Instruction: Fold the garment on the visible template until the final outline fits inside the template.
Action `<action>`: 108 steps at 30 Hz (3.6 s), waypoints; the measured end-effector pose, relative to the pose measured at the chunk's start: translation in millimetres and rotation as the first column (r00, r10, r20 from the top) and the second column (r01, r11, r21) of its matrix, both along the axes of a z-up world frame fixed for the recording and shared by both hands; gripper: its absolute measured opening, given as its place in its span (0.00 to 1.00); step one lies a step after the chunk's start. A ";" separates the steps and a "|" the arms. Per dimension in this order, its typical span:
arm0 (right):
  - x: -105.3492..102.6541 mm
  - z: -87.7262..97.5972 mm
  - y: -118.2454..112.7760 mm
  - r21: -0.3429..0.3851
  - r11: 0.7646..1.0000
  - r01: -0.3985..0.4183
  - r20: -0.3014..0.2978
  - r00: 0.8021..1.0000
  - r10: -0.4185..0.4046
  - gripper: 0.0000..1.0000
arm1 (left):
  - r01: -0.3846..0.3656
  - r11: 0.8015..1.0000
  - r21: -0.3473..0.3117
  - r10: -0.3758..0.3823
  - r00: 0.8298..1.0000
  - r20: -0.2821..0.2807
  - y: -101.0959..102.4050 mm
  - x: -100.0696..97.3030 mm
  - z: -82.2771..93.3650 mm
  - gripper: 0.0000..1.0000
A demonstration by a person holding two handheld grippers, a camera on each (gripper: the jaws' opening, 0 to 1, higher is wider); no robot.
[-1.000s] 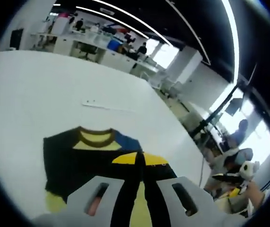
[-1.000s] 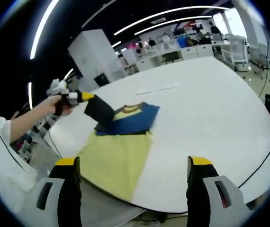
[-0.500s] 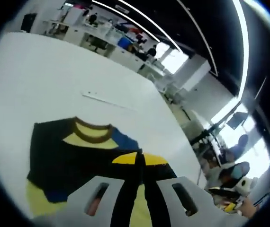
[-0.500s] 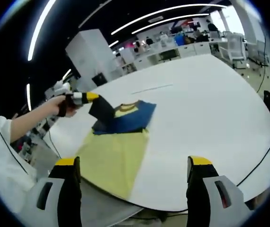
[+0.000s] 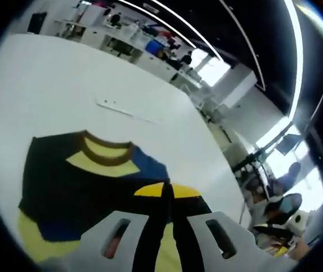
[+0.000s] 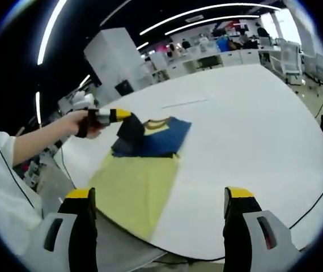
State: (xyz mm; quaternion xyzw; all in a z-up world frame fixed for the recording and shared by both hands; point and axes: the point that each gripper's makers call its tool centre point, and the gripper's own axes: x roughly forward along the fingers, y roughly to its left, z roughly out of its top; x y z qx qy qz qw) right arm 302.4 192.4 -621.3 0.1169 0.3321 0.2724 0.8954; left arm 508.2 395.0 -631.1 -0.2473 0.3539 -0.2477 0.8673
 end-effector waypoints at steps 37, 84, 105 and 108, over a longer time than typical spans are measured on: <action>9.5 -23.5 -27.1 0.053 0.999 0.009 -0.056 0.998 -0.006 0.93 | -0.006 1.000 0.006 0.006 0.992 -0.126 -69.4 5.2 -69.2 0.00; 10.1 -39.6 -50.2 0.079 0.995 0.057 -0.089 0.995 -0.050 0.93 | 0.030 1.000 -0.008 -0.031 0.982 -0.187 -99.5 4.7 -116.0 0.00; 8.3 -34.4 -48.1 0.079 0.995 0.058 -0.078 0.996 -0.052 0.93 | 0.043 0.999 0.019 -0.039 0.985 -0.170 -91.0 1.2 -109.3 0.04; 8.4 -33.4 -45.7 0.078 0.996 0.053 -0.076 0.996 -0.047 0.93 | 0.039 0.999 0.022 -0.035 0.985 -0.168 -86.6 1.2 -108.1 0.05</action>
